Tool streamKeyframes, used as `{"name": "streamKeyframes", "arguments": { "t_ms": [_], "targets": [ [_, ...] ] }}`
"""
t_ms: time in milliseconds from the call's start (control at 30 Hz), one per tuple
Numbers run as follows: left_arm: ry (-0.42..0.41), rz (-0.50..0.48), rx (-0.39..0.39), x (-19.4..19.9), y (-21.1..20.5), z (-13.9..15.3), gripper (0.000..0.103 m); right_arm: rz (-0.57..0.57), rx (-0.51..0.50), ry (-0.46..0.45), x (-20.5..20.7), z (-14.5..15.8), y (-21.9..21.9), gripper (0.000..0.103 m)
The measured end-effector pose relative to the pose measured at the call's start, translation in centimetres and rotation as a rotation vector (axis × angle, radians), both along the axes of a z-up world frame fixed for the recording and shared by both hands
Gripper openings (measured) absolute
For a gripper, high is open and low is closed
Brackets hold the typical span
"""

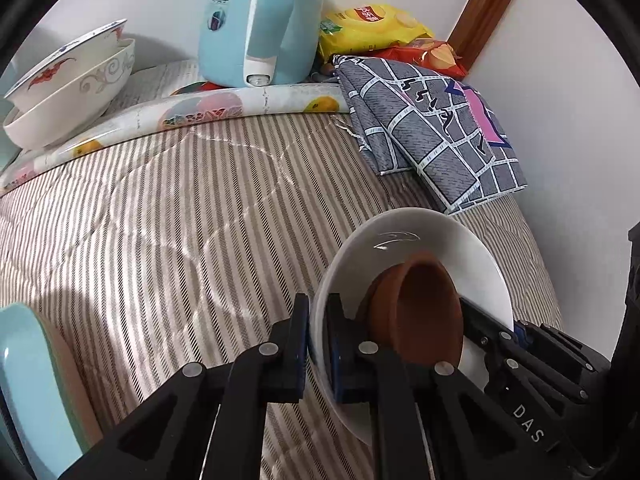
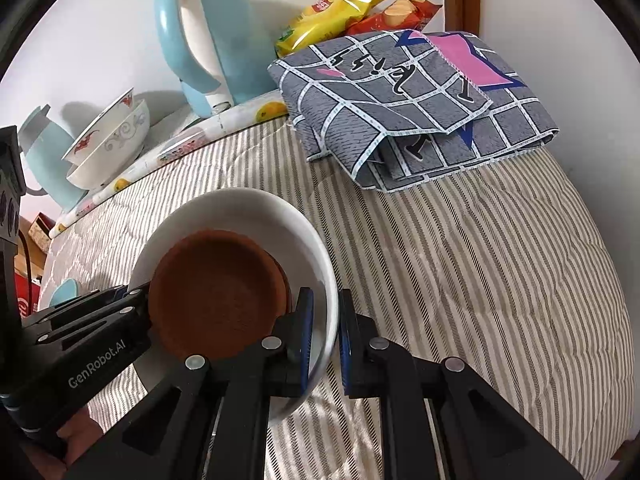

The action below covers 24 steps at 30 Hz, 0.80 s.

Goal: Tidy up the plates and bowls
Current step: 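Lift the white bowl with both grippers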

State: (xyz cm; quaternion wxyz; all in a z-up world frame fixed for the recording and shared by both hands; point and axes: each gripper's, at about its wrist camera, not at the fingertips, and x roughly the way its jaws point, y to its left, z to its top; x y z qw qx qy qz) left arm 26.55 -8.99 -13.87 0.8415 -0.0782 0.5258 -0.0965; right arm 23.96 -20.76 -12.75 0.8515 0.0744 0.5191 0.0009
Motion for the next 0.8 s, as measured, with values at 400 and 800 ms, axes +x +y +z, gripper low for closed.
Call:
{"name": "streamKeyframes", "arguments": {
  "t_ms": [400, 800],
  "targets": [
    [-0.026, 0.017, -0.007, -3.1, 1.6, 1.9, 0.009, 0.012, -0.003, -0.029, -3.0, 2.0, 1.8, 0.011],
    [-0.076, 0.028, 0.006, -5.4, 3.0, 4.9, 0.009, 0.027, -0.007, -0.085, -5.1, 5.0, 3.6, 0.011]
  ]
}}
